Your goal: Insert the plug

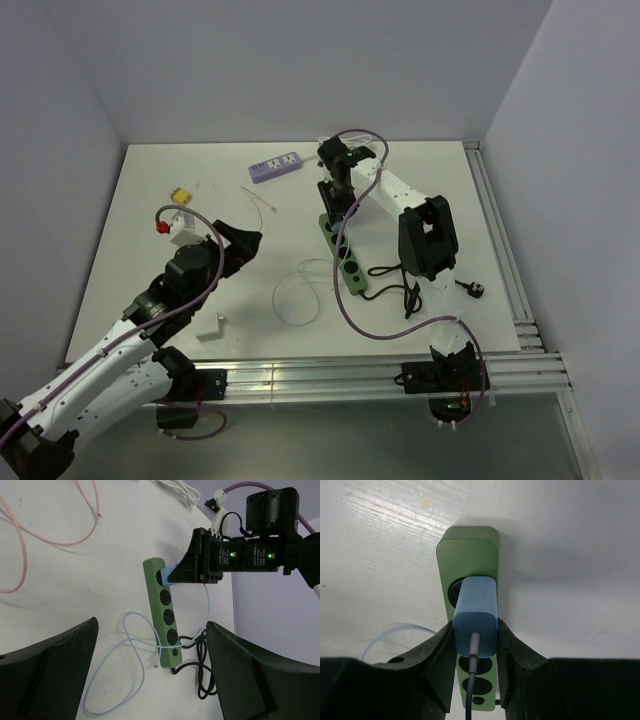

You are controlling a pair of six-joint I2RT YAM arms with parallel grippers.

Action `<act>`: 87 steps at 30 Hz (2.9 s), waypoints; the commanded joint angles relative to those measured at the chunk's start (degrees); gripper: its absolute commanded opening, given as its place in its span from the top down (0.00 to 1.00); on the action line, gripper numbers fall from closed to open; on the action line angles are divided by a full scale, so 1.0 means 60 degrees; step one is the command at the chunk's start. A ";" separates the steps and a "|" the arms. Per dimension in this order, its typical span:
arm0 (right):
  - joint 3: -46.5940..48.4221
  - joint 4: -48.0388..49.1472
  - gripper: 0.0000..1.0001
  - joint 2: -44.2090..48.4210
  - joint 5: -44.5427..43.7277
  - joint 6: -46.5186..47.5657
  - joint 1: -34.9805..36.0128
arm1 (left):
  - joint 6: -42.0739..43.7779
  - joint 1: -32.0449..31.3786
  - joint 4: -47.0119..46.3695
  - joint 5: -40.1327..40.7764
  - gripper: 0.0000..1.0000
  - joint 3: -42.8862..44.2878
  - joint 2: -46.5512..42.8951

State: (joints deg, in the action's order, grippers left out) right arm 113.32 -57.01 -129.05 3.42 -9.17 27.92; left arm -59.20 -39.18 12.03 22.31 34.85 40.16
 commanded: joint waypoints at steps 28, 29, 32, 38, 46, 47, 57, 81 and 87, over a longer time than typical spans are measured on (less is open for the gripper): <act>-0.3663 0.4036 0.00 0.3767 -0.1024 -0.0127 0.0107 | -0.0094 0.0231 0.4031 -0.0962 0.01 0.2980 0.1275; -0.3913 0.4444 0.00 0.4045 -0.1024 -0.0200 0.0122 | -0.0065 0.0245 0.3928 -0.0978 0.00 0.3053 0.1304; -0.4253 0.4508 0.00 0.4765 -0.1461 -0.0784 0.0122 | -0.0255 0.0406 0.4394 -0.0512 0.01 0.3651 0.1786; -0.6079 0.5412 0.00 0.7046 -0.2415 -0.2630 0.0399 | 0.0007 0.1649 0.5523 -0.0010 0.00 0.5072 0.3367; -0.9247 0.6515 0.00 1.1033 -0.0774 -0.2896 0.1043 | 0.0799 0.5311 0.5597 -0.0715 0.01 0.6758 0.6483; -0.9306 0.6267 0.00 1.1209 -0.0862 -0.2896 0.1364 | 0.0828 0.5517 0.5568 -0.0715 0.00 0.7122 0.6823; -1.0345 0.5621 0.00 1.2573 -0.1682 -0.2603 0.2290 | 0.0052 0.6515 0.9257 0.0838 0.09 1.3625 1.3604; -1.1196 0.5855 0.00 1.2398 -0.1976 -0.2500 0.2290 | 0.1737 0.7760 0.2040 -0.1931 0.12 0.9647 1.2892; -1.1254 0.5899 0.00 1.2456 -0.2020 -0.2559 0.2290 | 0.2102 0.7789 0.3633 -0.1243 0.11 1.1678 1.4177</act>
State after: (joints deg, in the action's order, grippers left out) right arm 46.35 -23.57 -54.65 -7.29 -24.43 41.60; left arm -49.12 7.44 31.86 12.47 98.35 122.76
